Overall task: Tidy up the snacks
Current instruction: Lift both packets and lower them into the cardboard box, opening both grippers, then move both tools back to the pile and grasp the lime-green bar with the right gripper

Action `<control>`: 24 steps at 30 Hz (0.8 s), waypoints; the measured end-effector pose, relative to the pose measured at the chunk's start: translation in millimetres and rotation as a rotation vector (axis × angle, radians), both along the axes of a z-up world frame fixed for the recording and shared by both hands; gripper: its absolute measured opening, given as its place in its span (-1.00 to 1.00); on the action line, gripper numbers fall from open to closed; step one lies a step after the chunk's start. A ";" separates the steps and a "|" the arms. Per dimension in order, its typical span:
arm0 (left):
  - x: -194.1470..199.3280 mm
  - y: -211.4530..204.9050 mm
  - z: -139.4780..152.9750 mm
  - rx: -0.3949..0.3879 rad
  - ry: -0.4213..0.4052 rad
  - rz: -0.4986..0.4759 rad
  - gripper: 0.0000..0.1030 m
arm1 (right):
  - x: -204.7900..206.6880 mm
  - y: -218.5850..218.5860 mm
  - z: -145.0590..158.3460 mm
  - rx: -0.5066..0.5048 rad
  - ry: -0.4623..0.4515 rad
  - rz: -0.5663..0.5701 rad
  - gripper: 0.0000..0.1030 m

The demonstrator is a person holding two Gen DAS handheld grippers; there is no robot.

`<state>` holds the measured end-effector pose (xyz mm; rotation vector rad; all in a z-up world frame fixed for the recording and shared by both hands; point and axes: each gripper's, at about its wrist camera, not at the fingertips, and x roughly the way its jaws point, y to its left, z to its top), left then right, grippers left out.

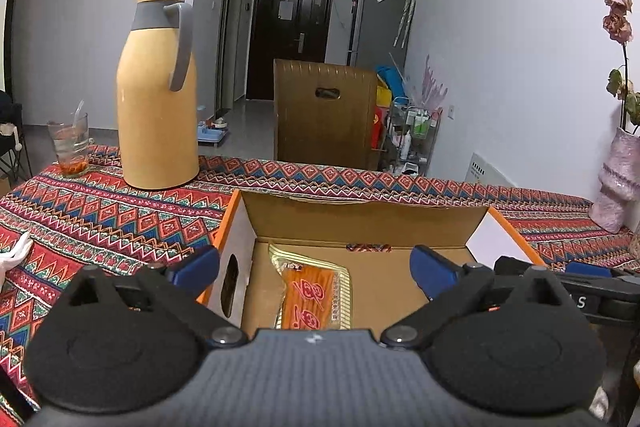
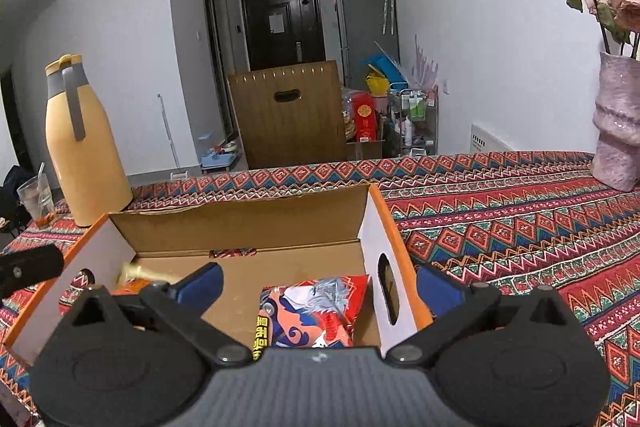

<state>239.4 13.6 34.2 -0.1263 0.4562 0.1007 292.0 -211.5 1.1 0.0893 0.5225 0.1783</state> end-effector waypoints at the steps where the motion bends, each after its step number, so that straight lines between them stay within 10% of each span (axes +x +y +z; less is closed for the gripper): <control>1: 0.3 0.2 -0.2 -0.001 0.002 0.002 1.00 | -1.2 -1.7 0.5 0.002 -0.001 0.001 1.00; 24: -77.5 26.5 41.4 0.050 -0.074 0.044 1.00 | -88.3 -15.3 57.5 -0.030 -0.164 0.032 1.00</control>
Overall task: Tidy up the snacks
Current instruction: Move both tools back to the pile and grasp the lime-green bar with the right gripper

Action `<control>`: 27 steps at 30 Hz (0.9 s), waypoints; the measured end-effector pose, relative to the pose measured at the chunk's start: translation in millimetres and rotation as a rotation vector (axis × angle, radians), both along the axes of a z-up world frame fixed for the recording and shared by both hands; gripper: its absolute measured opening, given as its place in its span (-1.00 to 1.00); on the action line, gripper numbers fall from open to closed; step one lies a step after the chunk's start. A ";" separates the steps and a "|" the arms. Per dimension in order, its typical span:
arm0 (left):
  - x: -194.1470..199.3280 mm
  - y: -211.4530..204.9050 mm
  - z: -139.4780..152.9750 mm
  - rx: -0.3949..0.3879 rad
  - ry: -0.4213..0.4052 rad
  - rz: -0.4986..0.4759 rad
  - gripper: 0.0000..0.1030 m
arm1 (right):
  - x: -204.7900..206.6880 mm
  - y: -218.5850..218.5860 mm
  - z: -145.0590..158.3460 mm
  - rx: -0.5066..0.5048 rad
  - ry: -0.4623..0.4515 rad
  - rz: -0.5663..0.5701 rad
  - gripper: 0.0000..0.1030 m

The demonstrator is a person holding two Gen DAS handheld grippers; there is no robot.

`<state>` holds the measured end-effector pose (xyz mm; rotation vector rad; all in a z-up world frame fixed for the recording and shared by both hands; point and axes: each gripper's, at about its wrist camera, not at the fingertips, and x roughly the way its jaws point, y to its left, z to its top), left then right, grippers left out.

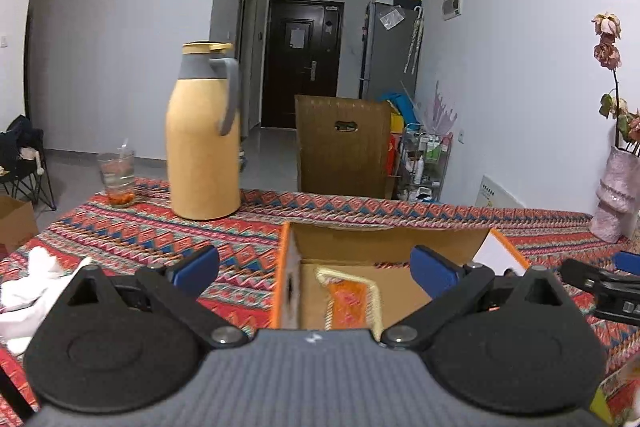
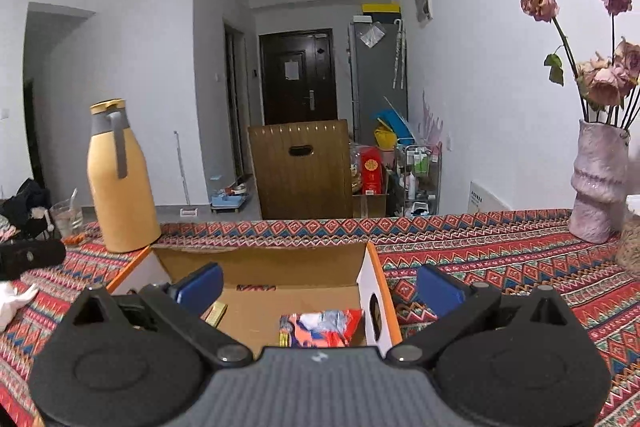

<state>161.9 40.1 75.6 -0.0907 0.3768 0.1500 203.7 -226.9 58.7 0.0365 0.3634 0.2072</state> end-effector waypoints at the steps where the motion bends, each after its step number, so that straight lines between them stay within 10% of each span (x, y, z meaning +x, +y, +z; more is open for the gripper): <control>1: -5.2 3.6 -1.0 0.001 0.004 0.004 1.00 | -6.1 -1.8 -1.7 -0.006 0.001 0.006 1.00; 27: -73.3 51.6 -93.7 -0.020 0.124 0.028 1.00 | -105.6 -77.5 -99.4 -0.034 0.223 -0.120 1.00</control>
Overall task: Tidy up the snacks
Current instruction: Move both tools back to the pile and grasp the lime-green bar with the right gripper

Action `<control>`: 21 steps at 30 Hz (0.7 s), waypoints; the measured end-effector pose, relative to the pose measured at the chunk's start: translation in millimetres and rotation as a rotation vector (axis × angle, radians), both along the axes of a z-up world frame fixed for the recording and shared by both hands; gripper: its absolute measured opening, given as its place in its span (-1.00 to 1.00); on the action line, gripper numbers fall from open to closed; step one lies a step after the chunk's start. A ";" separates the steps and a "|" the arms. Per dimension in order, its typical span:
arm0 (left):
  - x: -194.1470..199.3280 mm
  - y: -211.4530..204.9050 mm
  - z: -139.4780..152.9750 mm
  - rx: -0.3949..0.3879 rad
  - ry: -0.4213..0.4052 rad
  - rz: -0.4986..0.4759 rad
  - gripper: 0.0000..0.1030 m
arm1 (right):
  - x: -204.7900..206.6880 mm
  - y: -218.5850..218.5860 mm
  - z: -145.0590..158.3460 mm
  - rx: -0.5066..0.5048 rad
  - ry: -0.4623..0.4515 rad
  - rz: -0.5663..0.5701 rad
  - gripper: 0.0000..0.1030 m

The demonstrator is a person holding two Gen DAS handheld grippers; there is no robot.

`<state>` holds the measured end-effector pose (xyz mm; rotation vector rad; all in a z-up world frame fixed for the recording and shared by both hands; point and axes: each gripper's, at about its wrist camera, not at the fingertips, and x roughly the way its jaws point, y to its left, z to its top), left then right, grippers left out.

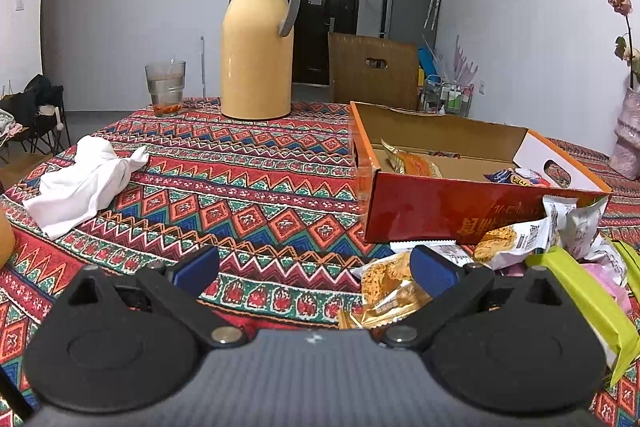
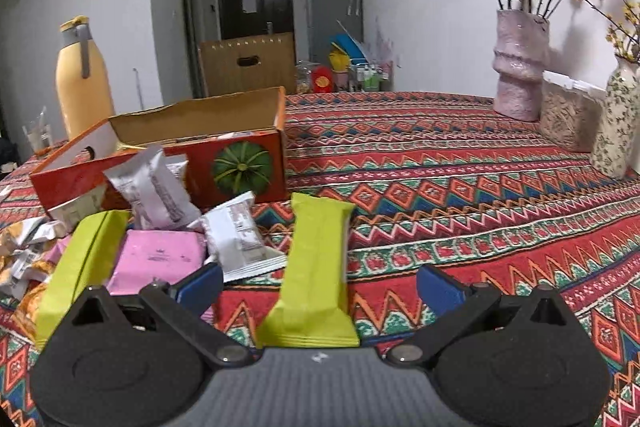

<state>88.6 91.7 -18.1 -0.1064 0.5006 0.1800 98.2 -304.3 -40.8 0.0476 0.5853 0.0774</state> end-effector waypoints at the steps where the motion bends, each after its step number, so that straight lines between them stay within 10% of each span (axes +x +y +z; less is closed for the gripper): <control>1: -0.8 0.7 0.0 -0.004 -0.005 0.000 1.00 | 1.7 -0.8 0.3 -0.002 -0.001 -0.004 1.00; 8: 0.0 4.3 -3.4 -0.025 -0.007 0.021 1.00 | 41.0 0.8 -2.1 -0.034 0.064 -0.068 0.95; 21: 0.4 6.6 -4.6 -0.042 -0.002 0.028 1.00 | 54.0 10.6 -18.8 -0.055 0.101 -0.050 0.25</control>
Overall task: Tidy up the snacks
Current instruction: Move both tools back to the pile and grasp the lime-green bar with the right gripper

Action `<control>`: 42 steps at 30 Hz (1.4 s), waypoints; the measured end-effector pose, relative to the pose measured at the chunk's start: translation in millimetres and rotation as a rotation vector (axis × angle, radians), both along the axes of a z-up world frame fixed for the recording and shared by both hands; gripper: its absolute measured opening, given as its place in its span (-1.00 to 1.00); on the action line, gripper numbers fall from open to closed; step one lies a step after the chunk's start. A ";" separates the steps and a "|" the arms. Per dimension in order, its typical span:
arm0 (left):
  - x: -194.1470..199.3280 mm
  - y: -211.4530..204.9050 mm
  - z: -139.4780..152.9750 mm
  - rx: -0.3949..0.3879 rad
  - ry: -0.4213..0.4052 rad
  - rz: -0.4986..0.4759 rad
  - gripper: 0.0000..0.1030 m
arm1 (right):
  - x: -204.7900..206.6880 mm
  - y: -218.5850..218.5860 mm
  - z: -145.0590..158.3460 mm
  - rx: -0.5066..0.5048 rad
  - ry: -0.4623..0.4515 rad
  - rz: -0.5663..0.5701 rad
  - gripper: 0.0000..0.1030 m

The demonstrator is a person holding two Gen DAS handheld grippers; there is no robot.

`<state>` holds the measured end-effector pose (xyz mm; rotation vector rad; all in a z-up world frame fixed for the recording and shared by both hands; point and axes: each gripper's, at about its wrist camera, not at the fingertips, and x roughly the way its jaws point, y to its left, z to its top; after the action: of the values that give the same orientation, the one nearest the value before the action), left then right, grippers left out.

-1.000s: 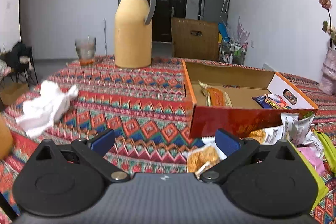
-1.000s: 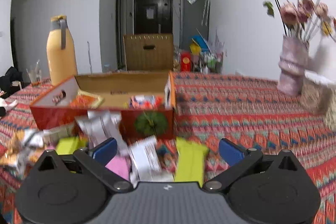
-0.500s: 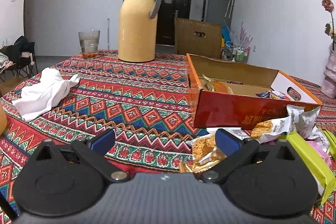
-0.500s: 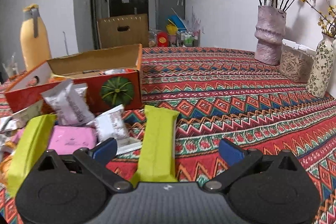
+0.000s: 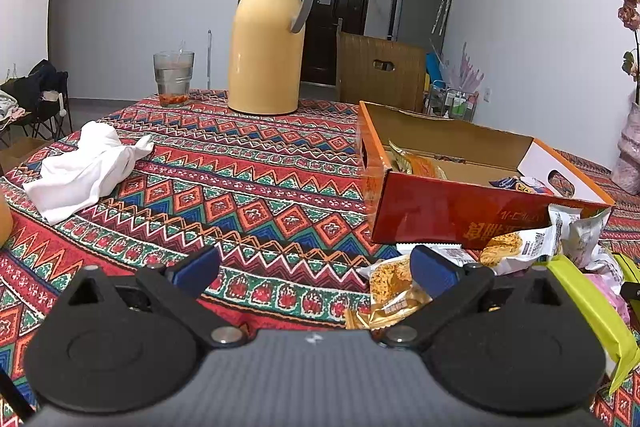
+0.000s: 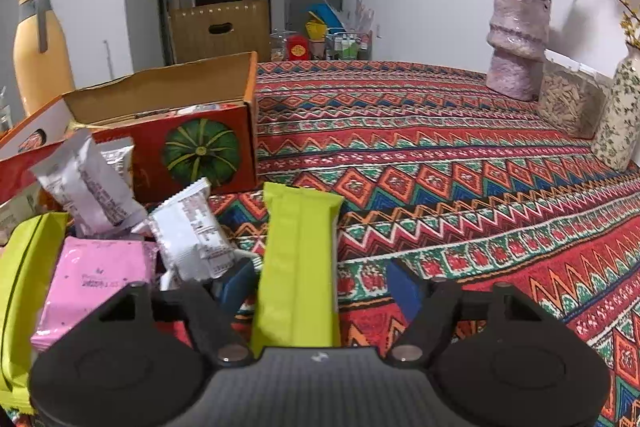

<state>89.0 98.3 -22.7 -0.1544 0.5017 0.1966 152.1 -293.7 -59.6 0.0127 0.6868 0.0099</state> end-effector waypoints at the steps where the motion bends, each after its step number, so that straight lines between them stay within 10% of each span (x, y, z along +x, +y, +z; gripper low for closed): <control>1: 0.1 0.0 0.0 -0.001 0.001 0.001 1.00 | -0.7 1.3 0.4 0.000 -0.003 0.012 0.14; 7: 0.8 0.1 -0.6 0.000 0.005 0.003 1.00 | -4.6 8.1 3.9 -0.007 -0.022 0.065 -0.32; 16: 3.7 0.8 -1.0 -0.007 0.035 0.002 1.00 | -36.6 -5.4 20.2 0.037 -0.240 -0.017 -0.32; 36: 48.5 -27.7 -10.4 -0.051 0.191 -0.061 0.99 | -38.5 -8.1 19.2 0.067 -0.264 -0.011 -0.32; 42: 46.0 -27.2 -14.4 -0.073 0.184 -0.097 0.69 | -37.1 -8.1 18.3 0.068 -0.258 -0.011 -0.31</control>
<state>135.0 71.1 -37.1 -0.1834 0.6986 0.0979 115.1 -301.8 -41.2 0.0790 0.4286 0.0237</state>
